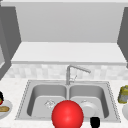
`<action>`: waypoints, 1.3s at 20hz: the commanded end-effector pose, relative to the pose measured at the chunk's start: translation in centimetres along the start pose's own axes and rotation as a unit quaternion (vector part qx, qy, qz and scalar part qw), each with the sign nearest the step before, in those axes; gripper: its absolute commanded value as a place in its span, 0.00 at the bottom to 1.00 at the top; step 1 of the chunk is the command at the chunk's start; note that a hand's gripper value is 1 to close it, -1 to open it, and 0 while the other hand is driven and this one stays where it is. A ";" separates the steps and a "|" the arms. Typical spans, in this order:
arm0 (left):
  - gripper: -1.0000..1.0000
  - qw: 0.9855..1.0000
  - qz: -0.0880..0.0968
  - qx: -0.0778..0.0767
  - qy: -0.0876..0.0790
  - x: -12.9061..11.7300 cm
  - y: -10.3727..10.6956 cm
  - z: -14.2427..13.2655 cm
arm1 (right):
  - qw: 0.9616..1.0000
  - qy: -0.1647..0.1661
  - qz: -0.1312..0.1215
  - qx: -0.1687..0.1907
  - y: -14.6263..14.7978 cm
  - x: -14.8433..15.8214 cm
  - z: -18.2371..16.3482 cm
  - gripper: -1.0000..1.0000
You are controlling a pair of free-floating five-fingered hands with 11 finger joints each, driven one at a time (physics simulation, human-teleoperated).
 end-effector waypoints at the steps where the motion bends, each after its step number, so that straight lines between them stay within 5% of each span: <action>1: 1.00 1.000 -0.021 0.004 -0.010 -0.8 -0.8 1.7 | 1.000 0.000 0.000 0.000 0.0 0.0 0.0 0.50; 14: 1.00 1.000 -0.015 -0.004 -0.007 -4.8 -1.1 5.3 | 1.000 0.000 0.000 0.000 0.0 0.0 0.0 0.50; 21: 1.00 0.999 -0.039 0.011 -0.008 -7.3 -4.2 6.4 | 1.000 0.000 0.000 0.000 0.0 0.0 0.0 0.50; 26: 1.00 0.998 -0.067 -0.002 -0.009 -10.7 -2.0 6.9 | 1.000 0.000 0.000 0.000 0.0 0.0 0.0 0.50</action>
